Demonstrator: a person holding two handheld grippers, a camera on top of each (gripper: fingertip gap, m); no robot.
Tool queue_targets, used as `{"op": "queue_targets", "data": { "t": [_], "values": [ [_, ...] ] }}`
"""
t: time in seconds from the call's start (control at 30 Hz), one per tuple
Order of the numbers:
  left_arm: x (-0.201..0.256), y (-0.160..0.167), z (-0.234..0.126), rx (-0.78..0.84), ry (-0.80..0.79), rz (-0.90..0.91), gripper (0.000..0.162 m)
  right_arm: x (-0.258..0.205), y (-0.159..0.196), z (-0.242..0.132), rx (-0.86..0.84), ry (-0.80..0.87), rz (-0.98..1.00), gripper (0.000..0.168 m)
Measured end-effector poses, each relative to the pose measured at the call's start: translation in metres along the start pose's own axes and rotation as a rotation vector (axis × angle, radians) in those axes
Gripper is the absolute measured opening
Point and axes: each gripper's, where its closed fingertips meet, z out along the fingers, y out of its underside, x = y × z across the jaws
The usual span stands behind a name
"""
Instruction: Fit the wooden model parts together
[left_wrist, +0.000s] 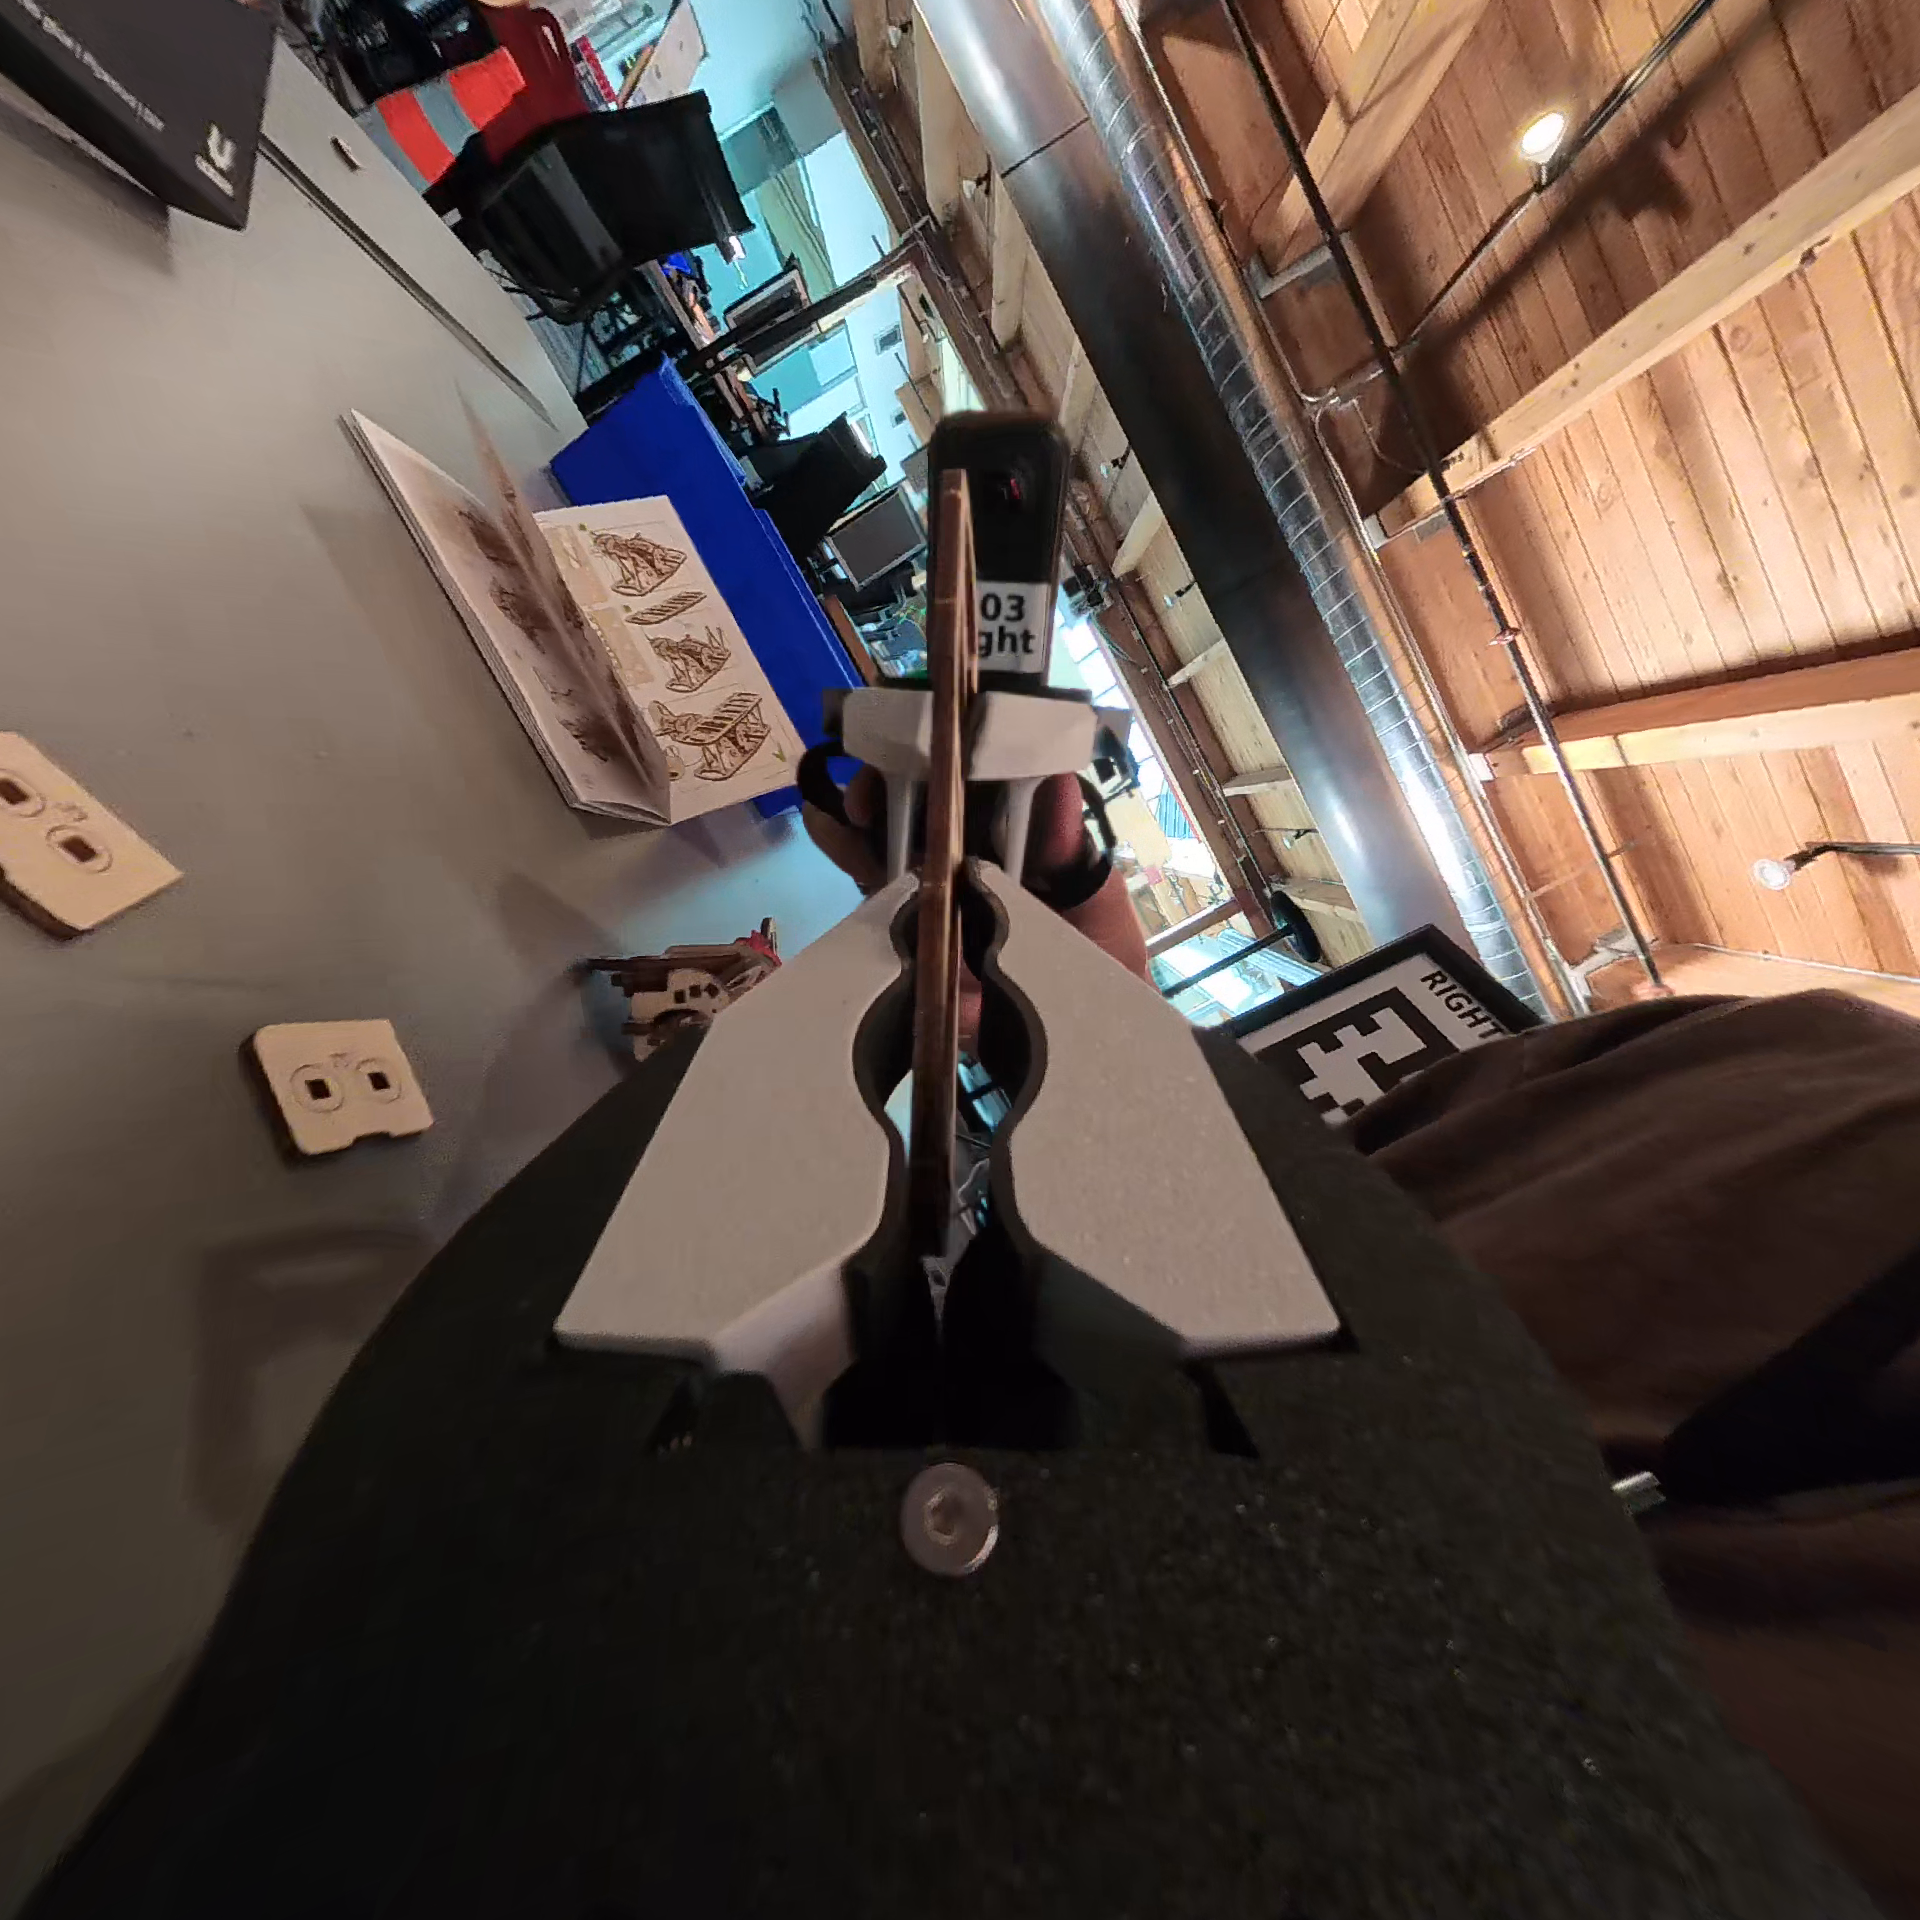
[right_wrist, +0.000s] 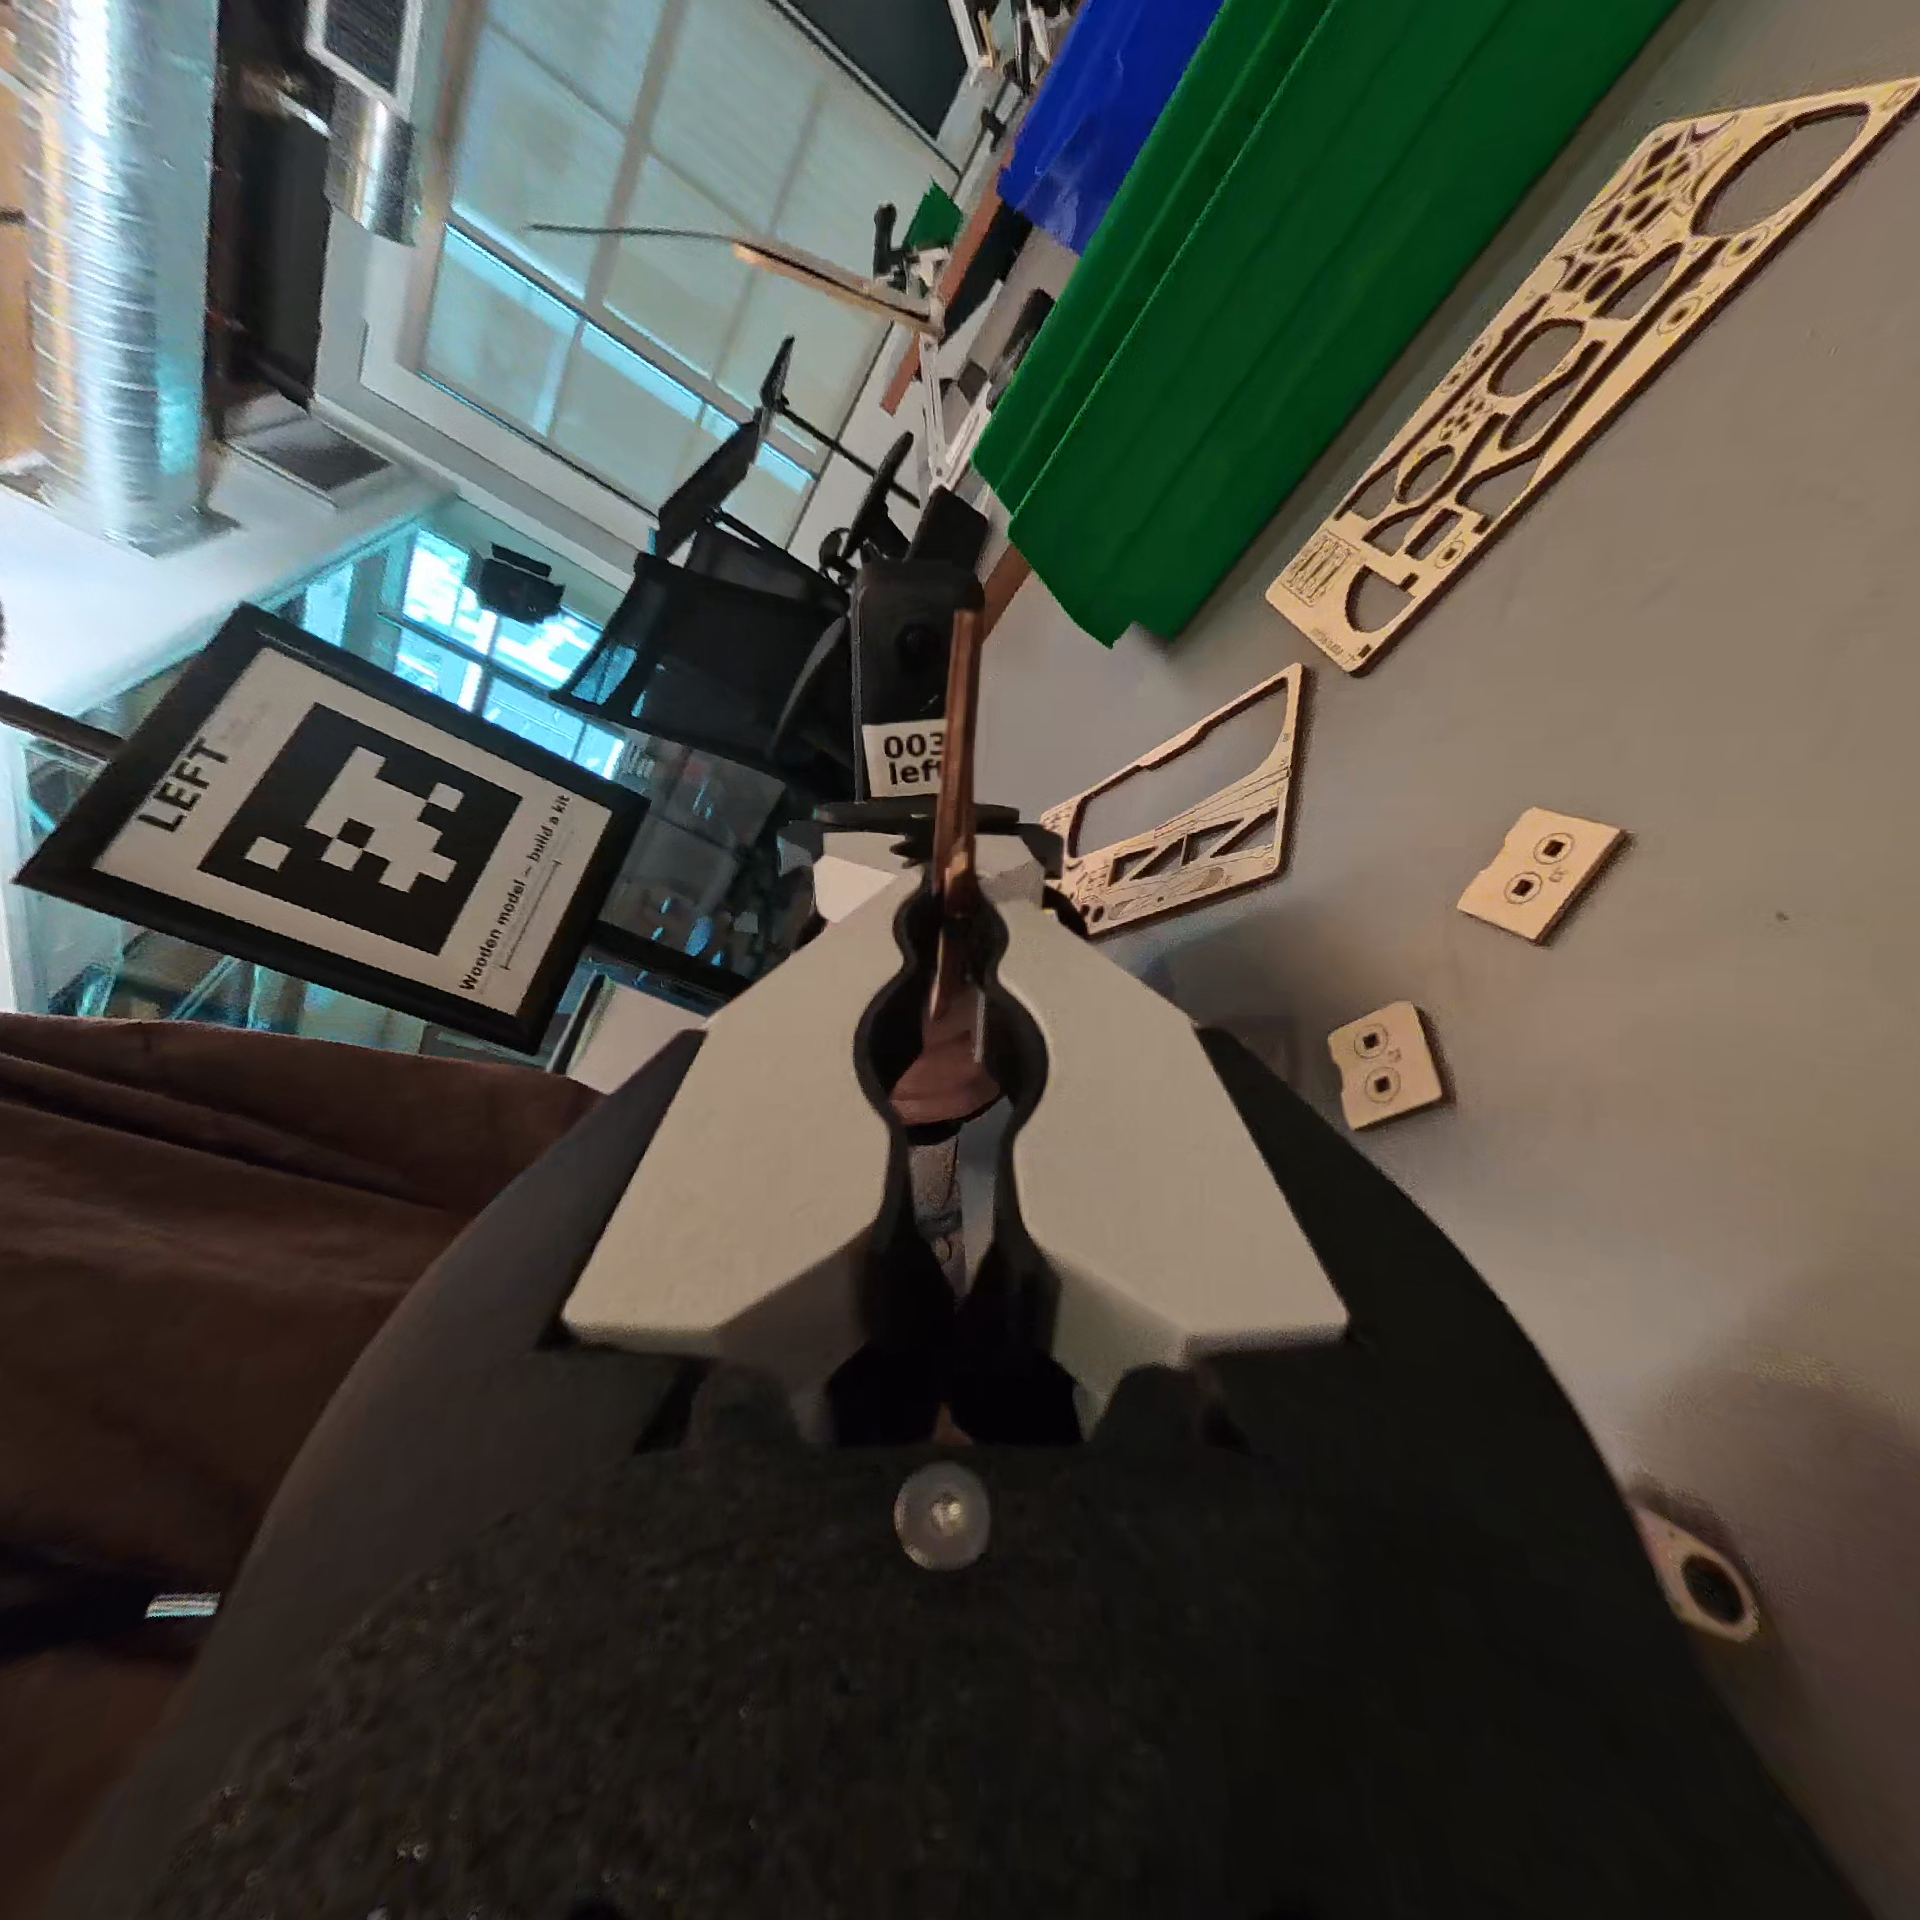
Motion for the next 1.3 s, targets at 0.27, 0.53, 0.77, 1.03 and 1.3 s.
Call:
{"op": "queue_targets", "data": {
  "t": [0.27,0.53,0.77,1.03,1.3],
  "values": [
    [0.016,0.007,0.004,-0.035,0.043,0.053,0.000,-0.012,0.000,-0.027,0.075,-0.113,0.115,0.001],
    [0.046,0.008,0.006,-0.048,0.082,0.231,0.000,-0.040,-0.001,-0.057,0.088,-0.137,-0.098,0.021],
    [0.061,0.014,0.010,-0.087,0.086,0.362,0.000,-0.065,-0.006,-0.065,0.137,-0.151,-0.298,0.020],
    [0.070,0.017,0.009,-0.101,0.099,0.408,0.000,-0.075,-0.001,-0.066,0.140,-0.236,-0.264,0.002],
    [0.078,0.019,0.012,-0.103,0.140,0.415,0.000,-0.080,-0.001,-0.070,0.159,-0.290,-0.214,0.003]
  ]
}}
